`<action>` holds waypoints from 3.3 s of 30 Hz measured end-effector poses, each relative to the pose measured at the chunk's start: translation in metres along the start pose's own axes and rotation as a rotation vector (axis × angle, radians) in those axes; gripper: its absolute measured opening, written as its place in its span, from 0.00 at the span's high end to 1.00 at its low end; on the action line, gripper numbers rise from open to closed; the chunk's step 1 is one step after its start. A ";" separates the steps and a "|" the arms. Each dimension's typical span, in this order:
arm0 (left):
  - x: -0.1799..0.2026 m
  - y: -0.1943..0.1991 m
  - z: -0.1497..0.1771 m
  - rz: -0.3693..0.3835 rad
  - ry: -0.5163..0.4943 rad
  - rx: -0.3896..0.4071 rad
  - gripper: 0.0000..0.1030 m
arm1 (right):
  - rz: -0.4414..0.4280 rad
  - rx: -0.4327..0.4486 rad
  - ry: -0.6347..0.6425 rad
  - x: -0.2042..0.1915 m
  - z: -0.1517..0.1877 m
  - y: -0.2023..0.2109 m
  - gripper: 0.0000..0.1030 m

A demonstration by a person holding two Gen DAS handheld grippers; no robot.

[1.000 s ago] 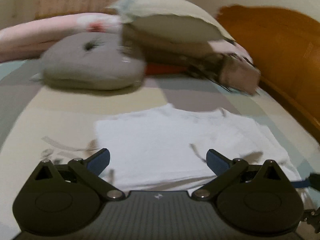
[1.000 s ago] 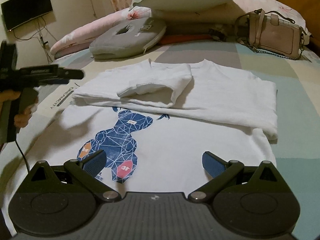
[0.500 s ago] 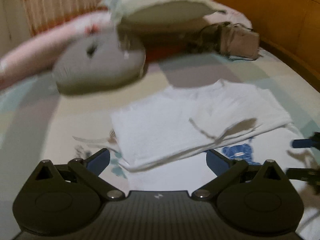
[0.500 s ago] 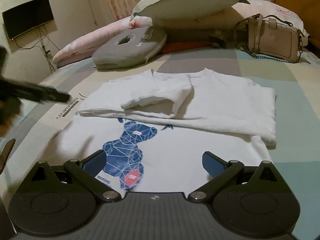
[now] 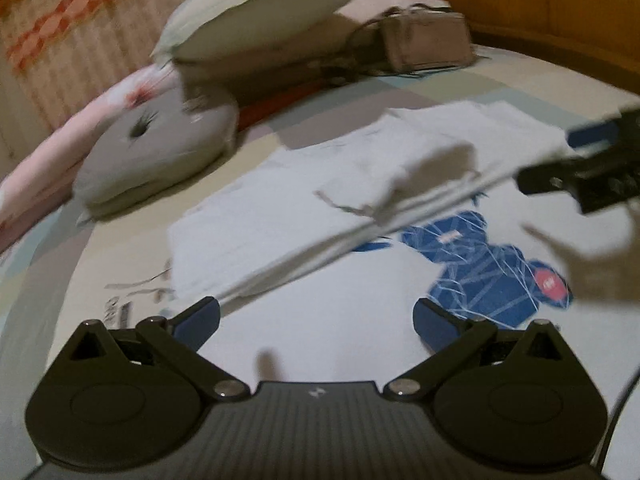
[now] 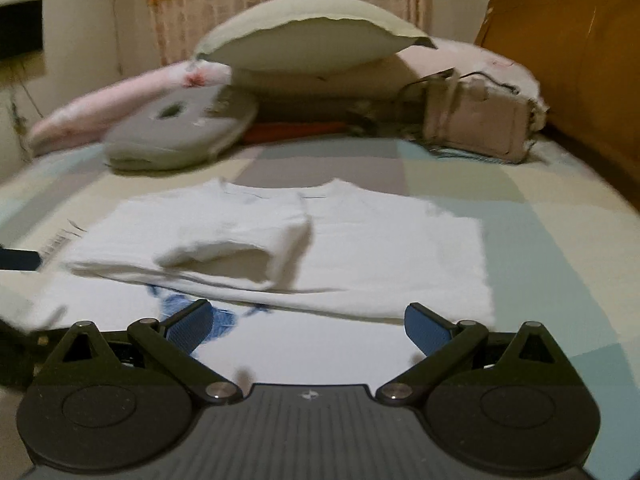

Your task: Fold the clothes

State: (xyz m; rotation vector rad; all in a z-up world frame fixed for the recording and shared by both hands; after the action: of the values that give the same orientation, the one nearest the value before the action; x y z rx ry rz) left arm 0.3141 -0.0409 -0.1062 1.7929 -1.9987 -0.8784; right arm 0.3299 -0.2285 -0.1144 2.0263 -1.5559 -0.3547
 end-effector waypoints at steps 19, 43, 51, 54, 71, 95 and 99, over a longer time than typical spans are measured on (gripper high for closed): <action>-0.047 0.011 0.016 0.164 0.203 0.048 0.01 | 0.239 -0.056 0.356 -0.038 -0.028 -0.038 0.00; -0.065 0.018 0.008 0.185 0.281 0.053 0.01 | 0.262 -0.199 0.024 0.023 -0.014 -0.038 0.00; -0.066 0.017 0.009 0.176 0.279 0.045 0.01 | 0.174 -0.160 0.328 -0.030 -0.030 -0.016 0.00; -0.069 0.017 0.009 0.163 0.286 0.046 0.01 | 0.090 -0.093 0.416 -0.053 -0.034 -0.009 0.14; -0.073 0.013 0.009 0.188 0.301 0.032 0.01 | 0.034 -0.144 0.489 -0.046 -0.057 -0.031 0.90; -0.066 0.008 0.013 0.204 0.266 0.014 0.01 | 0.168 -0.173 -0.113 0.109 -0.038 -0.054 0.87; -0.068 0.007 0.013 0.201 0.274 0.012 0.01 | 0.167 -0.137 -0.078 0.102 -0.048 -0.045 0.86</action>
State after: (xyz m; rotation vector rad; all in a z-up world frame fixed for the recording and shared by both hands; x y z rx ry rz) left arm 0.3117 0.0286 -0.1003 1.5862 -1.9641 -0.5292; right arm 0.4210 -0.3042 -0.0887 1.7844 -1.6868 -0.4664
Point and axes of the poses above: each gripper's, at about its wrist camera, not at the fingertips, and y roughly against the way its jaws point, x to its right, z to its underside, the point moved 3 cm from there along -y, roughly the way its jaws point, and after that the axes turned 10 degrees about y, right-handed, at the moved point
